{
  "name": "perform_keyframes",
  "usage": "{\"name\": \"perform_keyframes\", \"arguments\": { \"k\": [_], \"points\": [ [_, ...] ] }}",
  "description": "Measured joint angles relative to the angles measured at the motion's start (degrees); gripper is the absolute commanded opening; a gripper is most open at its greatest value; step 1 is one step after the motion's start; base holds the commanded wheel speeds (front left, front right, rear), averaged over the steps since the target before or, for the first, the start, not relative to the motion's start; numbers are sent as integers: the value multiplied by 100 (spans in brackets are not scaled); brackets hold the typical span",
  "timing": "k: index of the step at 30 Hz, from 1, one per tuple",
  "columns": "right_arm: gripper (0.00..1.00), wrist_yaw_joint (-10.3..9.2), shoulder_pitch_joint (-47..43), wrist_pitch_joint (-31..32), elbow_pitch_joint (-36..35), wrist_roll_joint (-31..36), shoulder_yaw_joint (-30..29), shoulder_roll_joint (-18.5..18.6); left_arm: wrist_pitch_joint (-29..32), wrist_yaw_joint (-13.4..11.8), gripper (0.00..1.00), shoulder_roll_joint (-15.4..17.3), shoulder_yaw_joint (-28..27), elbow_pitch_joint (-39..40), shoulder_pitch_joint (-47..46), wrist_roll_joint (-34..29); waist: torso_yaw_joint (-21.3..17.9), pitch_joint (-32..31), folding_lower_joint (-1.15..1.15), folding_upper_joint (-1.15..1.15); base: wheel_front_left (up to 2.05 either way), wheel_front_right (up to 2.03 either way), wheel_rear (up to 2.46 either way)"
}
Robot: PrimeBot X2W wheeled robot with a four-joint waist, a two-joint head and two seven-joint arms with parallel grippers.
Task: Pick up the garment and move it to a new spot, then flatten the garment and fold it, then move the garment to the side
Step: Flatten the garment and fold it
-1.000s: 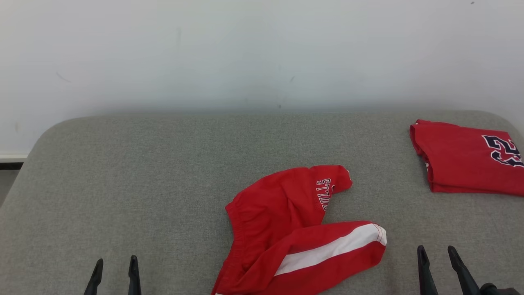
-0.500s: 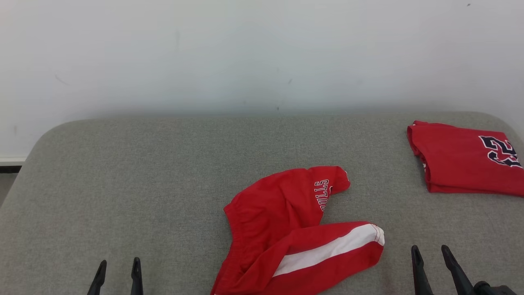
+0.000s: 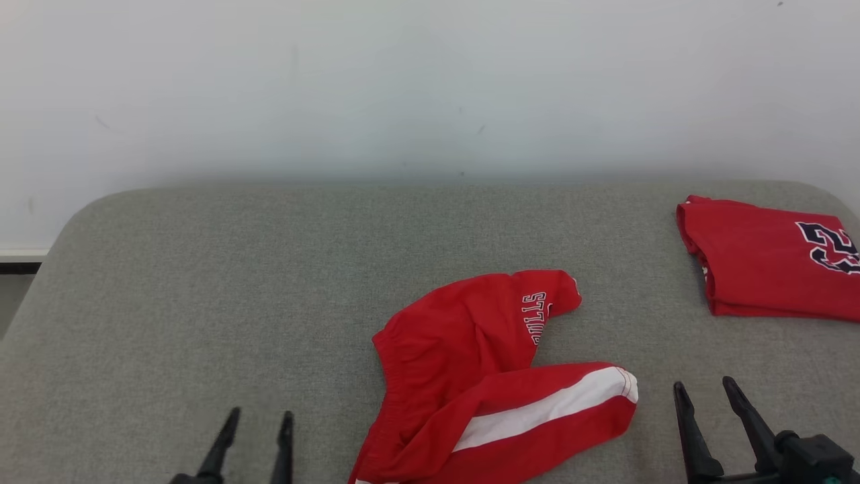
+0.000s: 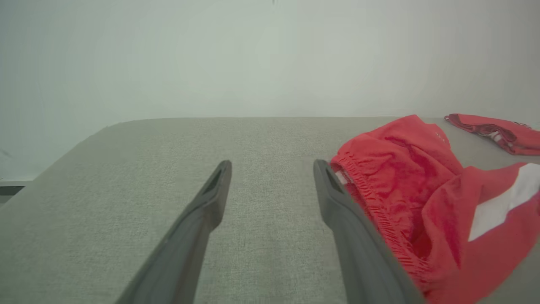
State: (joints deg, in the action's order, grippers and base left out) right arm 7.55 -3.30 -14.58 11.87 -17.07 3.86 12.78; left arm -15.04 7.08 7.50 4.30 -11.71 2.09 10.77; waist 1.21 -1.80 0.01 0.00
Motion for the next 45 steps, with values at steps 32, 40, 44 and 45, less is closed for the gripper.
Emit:
{"name": "perform_keyframes", "arguments": {
  "k": [32,40,44,45],
  "points": [
    [100,0,1814,146,2221,-853,2164,747,99,43,100,1020,3757,-1547,-1327,1749,132,504,0,0,0,0,0],
    [0,0,2168,30,2566,-1245,2553,722,48,43,0,966,4069,-1667,-1586,2189,213,578,-1,0,0,0,0],
    [0,1,2198,-15,2371,-1317,2661,760,16,43,0,966,3914,-1397,-1602,2566,213,541,-1,0,0,0,0],
    [0,0,2198,-23,2264,-1324,2686,805,15,43,0,988,3858,-1305,-1610,2641,206,531,-1,0,0,0,0]
  ]
}}
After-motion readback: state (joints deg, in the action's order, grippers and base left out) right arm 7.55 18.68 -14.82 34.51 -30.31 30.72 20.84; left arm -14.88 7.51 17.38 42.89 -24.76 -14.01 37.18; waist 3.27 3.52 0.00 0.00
